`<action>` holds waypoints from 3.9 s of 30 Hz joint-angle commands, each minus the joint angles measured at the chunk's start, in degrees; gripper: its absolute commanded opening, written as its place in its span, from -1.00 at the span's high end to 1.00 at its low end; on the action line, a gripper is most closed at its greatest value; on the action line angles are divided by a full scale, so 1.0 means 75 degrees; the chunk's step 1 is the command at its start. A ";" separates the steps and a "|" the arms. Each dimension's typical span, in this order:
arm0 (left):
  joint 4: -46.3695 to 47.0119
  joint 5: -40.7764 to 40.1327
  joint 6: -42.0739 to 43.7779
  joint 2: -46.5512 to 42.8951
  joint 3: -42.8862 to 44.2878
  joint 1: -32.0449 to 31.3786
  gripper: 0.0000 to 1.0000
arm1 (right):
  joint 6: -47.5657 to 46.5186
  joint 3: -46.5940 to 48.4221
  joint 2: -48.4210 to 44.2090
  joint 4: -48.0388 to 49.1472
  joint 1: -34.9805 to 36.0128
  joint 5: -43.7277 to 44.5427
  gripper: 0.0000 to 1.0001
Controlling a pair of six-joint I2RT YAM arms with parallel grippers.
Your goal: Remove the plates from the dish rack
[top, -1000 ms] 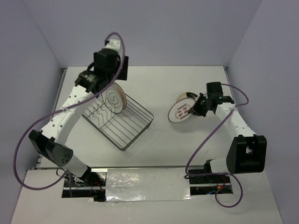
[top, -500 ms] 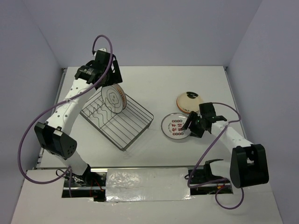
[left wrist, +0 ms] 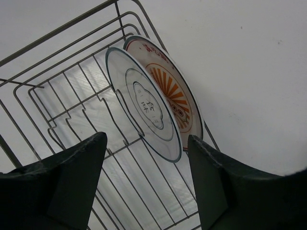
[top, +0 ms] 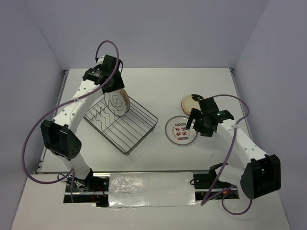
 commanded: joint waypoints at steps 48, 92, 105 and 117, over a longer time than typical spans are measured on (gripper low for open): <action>0.1406 -0.0049 -0.0762 0.0752 -0.0583 0.0016 -0.04 | -0.0637 0.2258 -0.1117 -0.1749 0.0115 0.0324 -0.81; 0.8368 -0.2053 1.2175 -0.1873 -0.3630 -0.7002 1.00 | 0.0757 0.4902 0.0127 -0.1541 -0.1971 -0.4655 -0.97; 0.8086 -0.1103 1.1766 -0.1838 -0.3748 -0.7472 1.00 | 0.1543 0.3160 -0.0285 0.0419 -0.1549 -0.5748 -0.02; 0.5711 -0.1445 0.7015 -0.2375 -0.2881 -0.5332 -0.99 | -0.0413 0.1945 -0.0272 0.0393 -0.1901 -0.2502 1.00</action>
